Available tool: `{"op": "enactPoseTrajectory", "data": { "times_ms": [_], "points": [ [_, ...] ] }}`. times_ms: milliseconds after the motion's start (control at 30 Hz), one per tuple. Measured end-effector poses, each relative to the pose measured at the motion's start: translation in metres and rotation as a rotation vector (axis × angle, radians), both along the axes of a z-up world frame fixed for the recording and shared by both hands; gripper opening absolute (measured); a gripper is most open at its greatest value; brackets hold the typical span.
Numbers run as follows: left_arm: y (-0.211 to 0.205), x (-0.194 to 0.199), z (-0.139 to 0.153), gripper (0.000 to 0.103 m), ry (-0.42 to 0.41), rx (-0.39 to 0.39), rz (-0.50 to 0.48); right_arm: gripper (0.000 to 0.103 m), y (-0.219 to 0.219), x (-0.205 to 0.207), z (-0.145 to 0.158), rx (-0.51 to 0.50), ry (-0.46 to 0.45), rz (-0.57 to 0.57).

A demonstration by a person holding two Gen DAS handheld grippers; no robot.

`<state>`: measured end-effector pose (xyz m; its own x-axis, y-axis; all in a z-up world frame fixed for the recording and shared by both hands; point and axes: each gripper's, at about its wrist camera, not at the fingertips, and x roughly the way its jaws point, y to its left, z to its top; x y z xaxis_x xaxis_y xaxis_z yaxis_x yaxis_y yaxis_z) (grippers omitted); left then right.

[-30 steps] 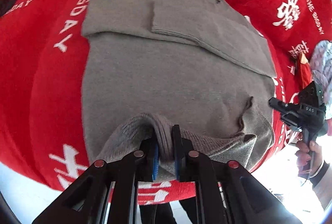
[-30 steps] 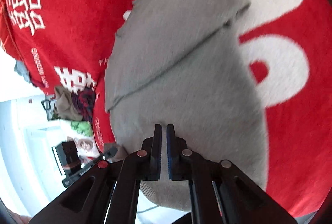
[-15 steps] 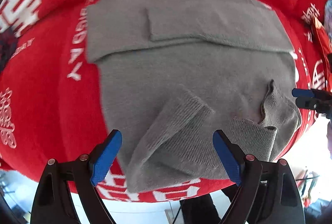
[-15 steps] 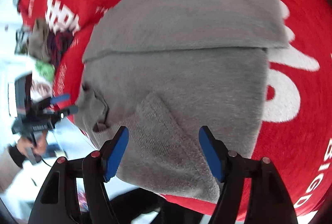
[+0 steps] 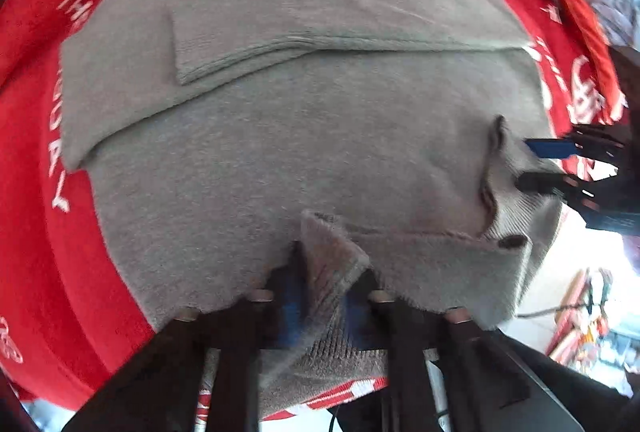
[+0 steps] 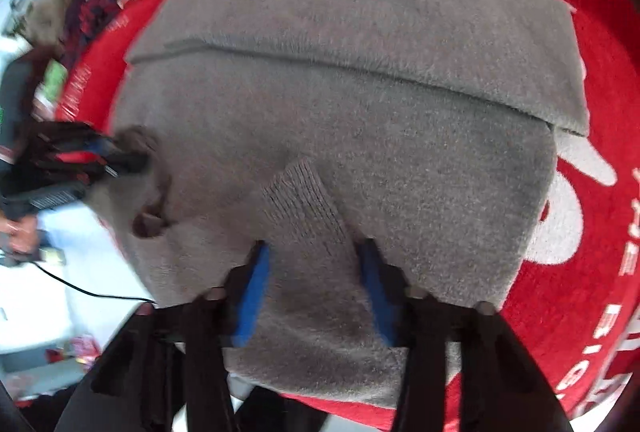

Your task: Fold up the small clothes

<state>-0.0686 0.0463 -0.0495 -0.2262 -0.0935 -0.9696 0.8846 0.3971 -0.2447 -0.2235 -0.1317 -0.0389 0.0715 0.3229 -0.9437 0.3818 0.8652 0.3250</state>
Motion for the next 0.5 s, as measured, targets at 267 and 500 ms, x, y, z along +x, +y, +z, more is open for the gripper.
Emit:
{"op": "enactPoseTrajectory", "data": {
  "times_ms": [267, 500],
  "points": [
    [0.028, 0.016, 0.068, 0.014, -0.008, -0.148, 0.004, 0.010, 0.007, -0.008, 0.064, -0.185, -0.048, 0.008],
    [0.025, 0.047, 0.133, 0.007, -0.033, -0.284, 0.074, 0.010, -0.046, 0.017, 0.134, -0.321, -0.161, -0.119]
  ]
}}
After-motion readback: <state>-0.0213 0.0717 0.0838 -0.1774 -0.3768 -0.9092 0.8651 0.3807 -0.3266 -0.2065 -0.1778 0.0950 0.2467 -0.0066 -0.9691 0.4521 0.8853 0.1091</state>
